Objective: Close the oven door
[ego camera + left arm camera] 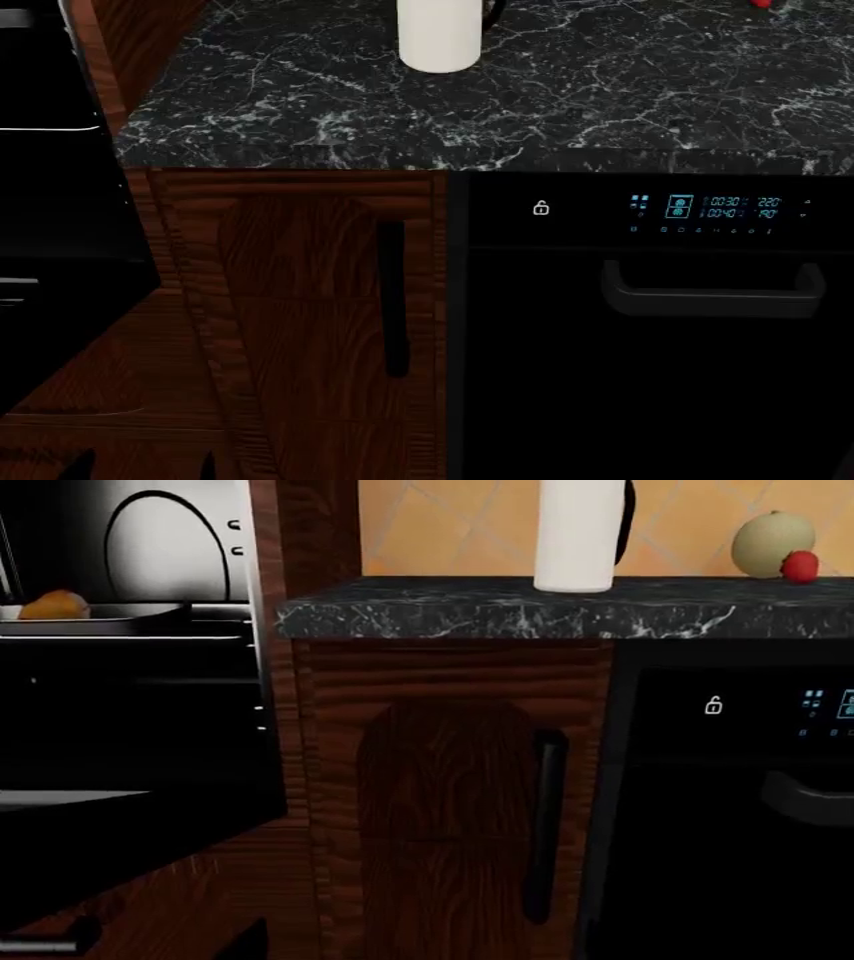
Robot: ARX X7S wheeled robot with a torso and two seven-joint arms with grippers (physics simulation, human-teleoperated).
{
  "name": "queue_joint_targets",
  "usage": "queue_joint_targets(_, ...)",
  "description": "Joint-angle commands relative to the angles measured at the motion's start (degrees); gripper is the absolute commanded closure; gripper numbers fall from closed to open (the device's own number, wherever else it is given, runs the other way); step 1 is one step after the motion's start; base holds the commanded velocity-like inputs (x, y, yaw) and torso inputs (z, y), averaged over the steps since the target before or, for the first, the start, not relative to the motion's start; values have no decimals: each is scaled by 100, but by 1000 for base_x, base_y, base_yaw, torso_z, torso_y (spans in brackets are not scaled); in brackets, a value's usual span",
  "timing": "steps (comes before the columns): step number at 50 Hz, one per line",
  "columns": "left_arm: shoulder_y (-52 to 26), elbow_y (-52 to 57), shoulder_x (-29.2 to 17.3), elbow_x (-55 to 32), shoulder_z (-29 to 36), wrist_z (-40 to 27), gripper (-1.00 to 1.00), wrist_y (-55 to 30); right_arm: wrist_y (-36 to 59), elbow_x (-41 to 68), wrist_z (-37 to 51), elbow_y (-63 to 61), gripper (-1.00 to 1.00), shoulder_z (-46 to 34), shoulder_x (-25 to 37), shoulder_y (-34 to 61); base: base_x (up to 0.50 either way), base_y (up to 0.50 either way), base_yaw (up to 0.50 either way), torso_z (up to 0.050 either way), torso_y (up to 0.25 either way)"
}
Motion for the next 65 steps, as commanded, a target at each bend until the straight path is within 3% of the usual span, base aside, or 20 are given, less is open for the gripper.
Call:
queue_joint_targets(1,6,5,-85,-89,94,-84,-100,38,3,71,107,19,-100,-118,92,9,0,0,0,0,0)
queue_joint_targets(29,-8,-33,-239,-243,282,-268,-100,73,-49,251,291,27,-100,-318,261,16,-305,0,0,0,0)
queue_joint_targets(40,-30,-23,-286,-284,337,-342,-100,25,-90,305,352,23,-100,-380,313,22,-10,0,0,-1,0)
queue_joint_targets(65,-43,10,-387,-373,456,-456,-100,-2,-89,423,465,27,-100,-502,413,44,0,0,0,-47,0)
